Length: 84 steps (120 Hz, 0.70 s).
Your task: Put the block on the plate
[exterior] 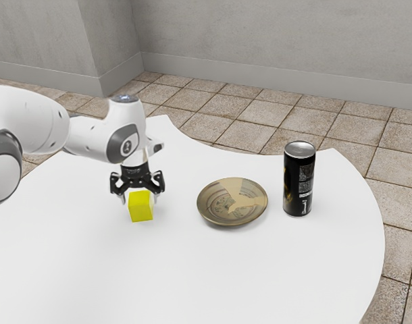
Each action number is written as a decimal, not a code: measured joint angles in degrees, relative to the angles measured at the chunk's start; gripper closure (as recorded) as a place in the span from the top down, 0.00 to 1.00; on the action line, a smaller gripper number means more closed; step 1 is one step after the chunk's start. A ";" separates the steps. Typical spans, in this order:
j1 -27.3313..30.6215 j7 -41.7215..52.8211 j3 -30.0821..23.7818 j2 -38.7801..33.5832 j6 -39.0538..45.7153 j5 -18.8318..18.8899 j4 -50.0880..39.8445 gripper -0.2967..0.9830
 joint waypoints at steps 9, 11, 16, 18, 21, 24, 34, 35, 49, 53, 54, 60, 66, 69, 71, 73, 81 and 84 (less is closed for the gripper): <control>0.00 0.42 -0.01 0.44 0.12 -0.63 0.26 0.77; 0.00 0.51 0.00 0.47 0.14 -0.82 0.27 0.77; 0.02 0.72 0.00 0.59 0.18 -1.27 0.29 0.77; 0.03 0.81 0.02 0.70 0.20 -1.42 0.30 0.77; 0.02 0.92 0.02 0.83 0.22 -1.60 0.30 0.77; 0.02 1.03 0.01 0.93 0.24 -1.75 0.30 0.77; 0.05 1.36 0.04 1.37 0.28 -2.08 0.30 0.77; 0.05 1.40 0.04 1.39 0.29 -2.10 0.30 0.77; 0.07 1.79 0.06 1.60 0.33 -2.30 0.30 0.77; 0.07 1.89 0.05 1.62 0.34 -2.33 0.31 0.77; 0.07 1.91 0.05 1.62 0.34 -2.34 0.31 0.77; 0.07 2.05 0.07 1.61 0.35 -2.37 0.30 0.76; 0.07 2.17 0.06 1.55 0.35 -2.39 0.31 0.74; 0.07 2.23 0.06 1.51 0.36 -2.39 0.31 0.72; 0.07 2.27 0.07 1.50 0.36 -2.40 0.31 0.70; 0.07 2.30 0.09 1.49 0.36 -2.40 0.31 0.69; 0.06 2.44 0.13 1.41 0.37 -2.38 0.31 0.64; 0.04 2.49 0.13 1.38 0.37 -2.39 0.31 0.62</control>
